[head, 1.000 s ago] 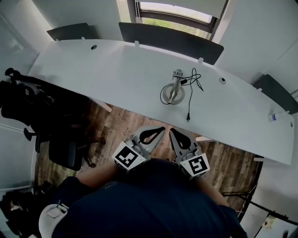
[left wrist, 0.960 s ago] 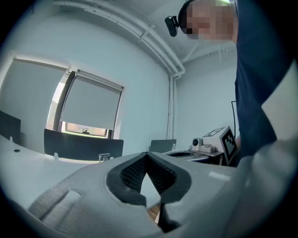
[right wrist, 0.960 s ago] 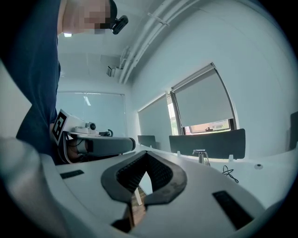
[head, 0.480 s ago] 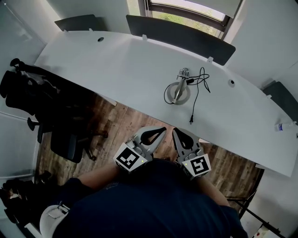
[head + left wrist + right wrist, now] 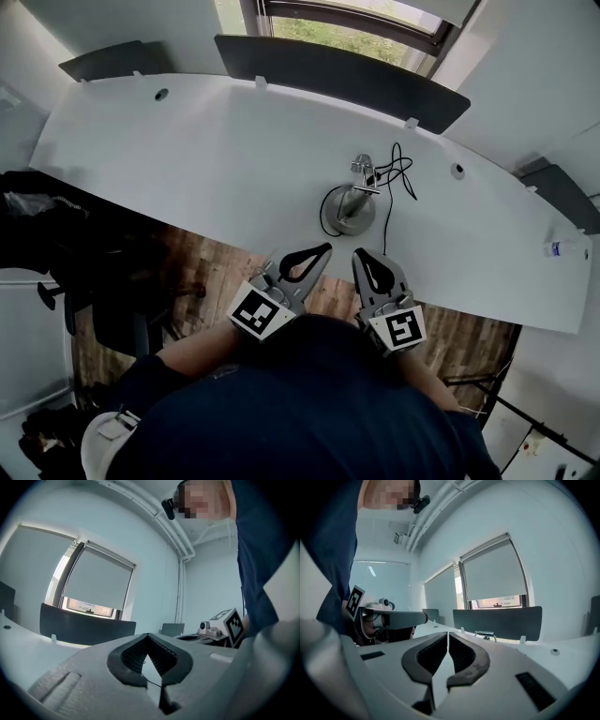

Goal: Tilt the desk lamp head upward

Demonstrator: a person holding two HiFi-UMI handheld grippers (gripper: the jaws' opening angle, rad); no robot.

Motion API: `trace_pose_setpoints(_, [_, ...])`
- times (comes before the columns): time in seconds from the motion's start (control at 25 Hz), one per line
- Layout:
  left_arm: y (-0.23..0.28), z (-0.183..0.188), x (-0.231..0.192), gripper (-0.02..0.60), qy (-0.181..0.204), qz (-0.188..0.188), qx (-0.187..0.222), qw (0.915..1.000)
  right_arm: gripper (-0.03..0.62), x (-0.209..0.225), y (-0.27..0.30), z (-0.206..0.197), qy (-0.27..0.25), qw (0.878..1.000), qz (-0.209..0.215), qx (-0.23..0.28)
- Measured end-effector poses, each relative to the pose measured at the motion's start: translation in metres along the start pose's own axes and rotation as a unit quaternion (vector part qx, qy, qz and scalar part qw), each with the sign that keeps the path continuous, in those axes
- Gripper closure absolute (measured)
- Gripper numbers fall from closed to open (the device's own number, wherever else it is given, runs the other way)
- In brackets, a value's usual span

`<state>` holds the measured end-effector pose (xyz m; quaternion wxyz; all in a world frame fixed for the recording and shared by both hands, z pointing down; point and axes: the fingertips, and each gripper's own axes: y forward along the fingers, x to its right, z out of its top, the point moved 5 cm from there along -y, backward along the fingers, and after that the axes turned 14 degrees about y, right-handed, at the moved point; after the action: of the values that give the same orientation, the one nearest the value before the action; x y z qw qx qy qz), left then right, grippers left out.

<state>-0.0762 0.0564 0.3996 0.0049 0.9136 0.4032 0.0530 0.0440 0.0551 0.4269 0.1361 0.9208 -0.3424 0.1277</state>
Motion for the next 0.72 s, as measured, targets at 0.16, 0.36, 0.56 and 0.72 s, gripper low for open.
trace_pose_setpoints(0.16, [0.015, -0.007, -0.048, 0.583, -0.006, -0.022, 0.003, 0.9997, 0.585, 0.019, 0.028, 0.007, 0.009, 0.998, -0.062, -0.007])
trace_pose_setpoints(0.36, [0.036, -0.021, -0.086, 0.583, 0.021, -0.043, -0.008, 0.9988, 0.585, 0.047, 0.037, 0.007, 0.013, 0.993, -0.120, -0.014])
trace_pose_setpoints(0.56, [0.061, -0.033, -0.100, 0.583, 0.029, -0.033, -0.022, 0.9988, 0.585, 0.073, 0.044, 0.003, 0.019, 0.992, -0.121, -0.030])
trace_pose_setpoints(0.72, [0.079, -0.048, -0.105, 0.583, 0.031, -0.017, -0.047, 0.9983, 0.585, 0.088, 0.055, 0.007, 0.020, 0.994, -0.101, -0.045])
